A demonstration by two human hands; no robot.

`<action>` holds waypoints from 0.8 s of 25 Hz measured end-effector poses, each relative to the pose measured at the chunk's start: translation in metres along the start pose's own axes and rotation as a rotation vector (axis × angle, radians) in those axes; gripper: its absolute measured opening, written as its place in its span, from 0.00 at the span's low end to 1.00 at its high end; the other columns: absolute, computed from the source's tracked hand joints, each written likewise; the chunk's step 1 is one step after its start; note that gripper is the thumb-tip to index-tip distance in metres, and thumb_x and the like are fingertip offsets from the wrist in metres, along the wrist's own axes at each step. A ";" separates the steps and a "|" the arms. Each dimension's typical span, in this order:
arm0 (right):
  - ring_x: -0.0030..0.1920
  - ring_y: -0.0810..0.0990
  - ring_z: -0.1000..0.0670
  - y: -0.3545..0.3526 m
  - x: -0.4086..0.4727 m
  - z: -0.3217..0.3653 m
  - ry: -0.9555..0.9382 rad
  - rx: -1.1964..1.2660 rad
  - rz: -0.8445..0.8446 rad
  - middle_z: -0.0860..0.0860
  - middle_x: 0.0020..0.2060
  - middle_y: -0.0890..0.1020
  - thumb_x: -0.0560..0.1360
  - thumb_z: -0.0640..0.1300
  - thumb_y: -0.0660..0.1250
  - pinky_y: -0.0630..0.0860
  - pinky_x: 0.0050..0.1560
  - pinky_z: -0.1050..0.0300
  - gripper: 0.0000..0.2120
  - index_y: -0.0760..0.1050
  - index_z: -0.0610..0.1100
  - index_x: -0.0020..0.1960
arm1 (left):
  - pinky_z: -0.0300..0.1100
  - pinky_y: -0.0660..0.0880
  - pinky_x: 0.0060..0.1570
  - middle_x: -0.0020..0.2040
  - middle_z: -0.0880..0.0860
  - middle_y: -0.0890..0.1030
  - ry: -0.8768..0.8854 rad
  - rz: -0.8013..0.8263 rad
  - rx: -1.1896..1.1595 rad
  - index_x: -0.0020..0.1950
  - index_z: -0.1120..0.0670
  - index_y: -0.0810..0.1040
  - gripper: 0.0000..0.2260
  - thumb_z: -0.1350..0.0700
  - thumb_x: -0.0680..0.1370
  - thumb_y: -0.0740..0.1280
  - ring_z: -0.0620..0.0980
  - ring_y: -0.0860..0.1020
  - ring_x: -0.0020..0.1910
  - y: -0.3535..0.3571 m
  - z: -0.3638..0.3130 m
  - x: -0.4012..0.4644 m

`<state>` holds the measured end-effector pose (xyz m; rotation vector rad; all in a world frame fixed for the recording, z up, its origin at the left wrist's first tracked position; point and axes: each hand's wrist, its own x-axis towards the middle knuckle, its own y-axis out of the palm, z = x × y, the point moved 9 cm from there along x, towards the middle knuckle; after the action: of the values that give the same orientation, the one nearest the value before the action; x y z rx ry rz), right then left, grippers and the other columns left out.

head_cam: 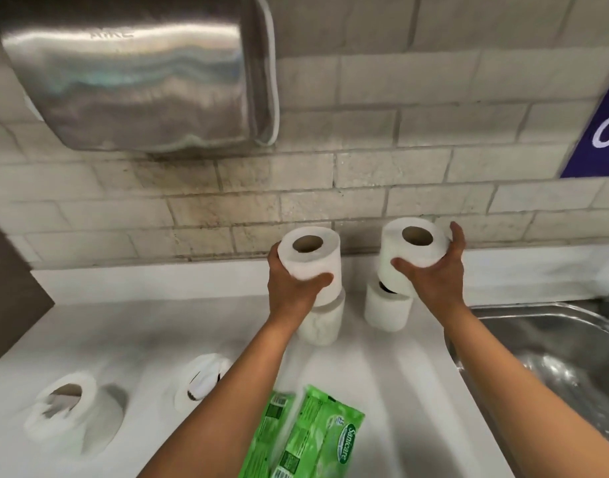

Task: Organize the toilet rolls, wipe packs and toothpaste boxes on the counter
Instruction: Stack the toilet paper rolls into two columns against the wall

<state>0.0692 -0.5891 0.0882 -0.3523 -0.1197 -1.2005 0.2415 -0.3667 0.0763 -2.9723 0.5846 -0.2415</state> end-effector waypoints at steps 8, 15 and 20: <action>0.67 0.70 0.46 0.039 0.024 -0.035 -0.006 0.009 0.121 0.48 0.68 0.69 0.61 0.40 0.79 0.65 0.62 0.58 0.51 0.51 0.52 0.74 | 0.38 0.69 0.53 0.58 0.44 0.74 0.002 0.002 0.053 0.66 0.48 0.63 0.39 0.61 0.61 0.78 0.45 0.74 0.56 0.022 0.032 0.022; 0.70 0.66 0.48 0.046 0.024 -0.053 -0.003 0.016 0.116 0.50 0.71 0.65 0.63 0.41 0.78 0.63 0.63 0.61 0.50 0.50 0.48 0.74 | 0.37 0.66 0.57 0.61 0.43 0.73 0.005 0.026 0.128 0.68 0.48 0.62 0.40 0.59 0.62 0.79 0.42 0.72 0.58 0.027 0.042 0.023; 0.68 0.68 0.47 0.045 0.017 -0.068 0.011 0.019 0.142 0.48 0.68 0.68 0.62 0.40 0.78 0.66 0.64 0.56 0.49 0.52 0.47 0.73 | 0.41 0.69 0.56 0.65 0.45 0.72 -0.066 0.103 0.214 0.71 0.48 0.60 0.44 0.58 0.60 0.80 0.46 0.72 0.61 0.030 0.061 0.020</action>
<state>0.1104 -0.6128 0.0200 -0.3316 -0.0950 -1.0605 0.2596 -0.3974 0.0152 -2.7246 0.6564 -0.1843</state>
